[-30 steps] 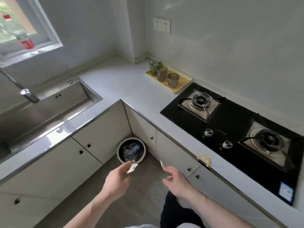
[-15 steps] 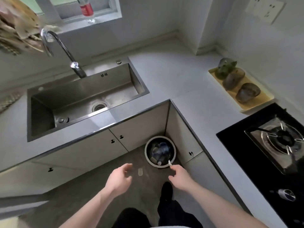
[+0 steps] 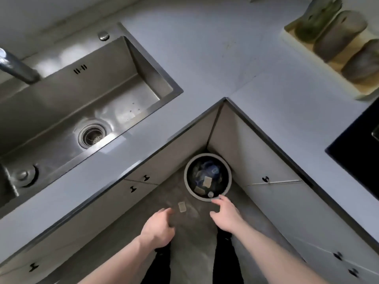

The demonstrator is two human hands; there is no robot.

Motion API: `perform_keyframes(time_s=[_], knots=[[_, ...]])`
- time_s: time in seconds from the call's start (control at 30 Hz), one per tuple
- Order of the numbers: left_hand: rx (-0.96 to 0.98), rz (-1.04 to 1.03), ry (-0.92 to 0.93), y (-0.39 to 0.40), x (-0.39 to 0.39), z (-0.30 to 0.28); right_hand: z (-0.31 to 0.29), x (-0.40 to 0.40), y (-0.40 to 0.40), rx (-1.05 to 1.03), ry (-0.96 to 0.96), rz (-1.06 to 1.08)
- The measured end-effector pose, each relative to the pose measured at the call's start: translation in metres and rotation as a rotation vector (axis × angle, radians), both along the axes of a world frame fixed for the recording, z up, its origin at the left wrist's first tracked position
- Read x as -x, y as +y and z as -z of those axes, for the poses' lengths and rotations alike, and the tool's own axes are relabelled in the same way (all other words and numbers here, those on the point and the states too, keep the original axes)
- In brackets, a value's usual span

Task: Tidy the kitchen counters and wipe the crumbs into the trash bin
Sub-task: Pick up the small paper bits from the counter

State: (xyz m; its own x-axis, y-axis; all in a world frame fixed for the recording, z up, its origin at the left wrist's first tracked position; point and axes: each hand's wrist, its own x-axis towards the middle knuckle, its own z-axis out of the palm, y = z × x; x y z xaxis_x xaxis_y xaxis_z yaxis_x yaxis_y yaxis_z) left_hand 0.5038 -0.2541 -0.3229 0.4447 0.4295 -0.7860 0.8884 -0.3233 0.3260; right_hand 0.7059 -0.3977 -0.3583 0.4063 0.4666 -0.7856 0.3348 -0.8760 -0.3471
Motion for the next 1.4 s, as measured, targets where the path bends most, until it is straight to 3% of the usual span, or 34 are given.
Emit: perform_keyframes(time_s=[0.33,0.6,0.8,1.0,1.13,1.23,1.4], knots=[[0.089,0.270,0.133,0.036,0.000,0.293,0.192,0.060,-0.021,0.013,-0.038,0.162],[0.045,0.399,0.225,0.004,-0.022,0.500,0.314,0.058,-0.031,-0.318,-0.186,0.356],[0.020,0.313,0.216,-0.022,-0.023,0.591,0.365,0.069,-0.056,-0.535,-0.277,0.478],[0.025,0.280,0.152,-0.022,-0.007,0.565,0.365,0.073,-0.072,-0.513,-0.247,0.565],[-0.140,0.107,-0.182,-0.019,0.001,0.483,0.346,0.064,-0.069,-0.451,-0.190,0.677],[-0.100,-0.071,-0.382,-0.015,-0.012,0.407,0.334,0.054,-0.062,-0.326,-0.109,0.847],[-0.072,-0.039,-0.602,0.011,-0.068,0.341,0.328,0.037,-0.037,-0.258,0.007,1.040]])
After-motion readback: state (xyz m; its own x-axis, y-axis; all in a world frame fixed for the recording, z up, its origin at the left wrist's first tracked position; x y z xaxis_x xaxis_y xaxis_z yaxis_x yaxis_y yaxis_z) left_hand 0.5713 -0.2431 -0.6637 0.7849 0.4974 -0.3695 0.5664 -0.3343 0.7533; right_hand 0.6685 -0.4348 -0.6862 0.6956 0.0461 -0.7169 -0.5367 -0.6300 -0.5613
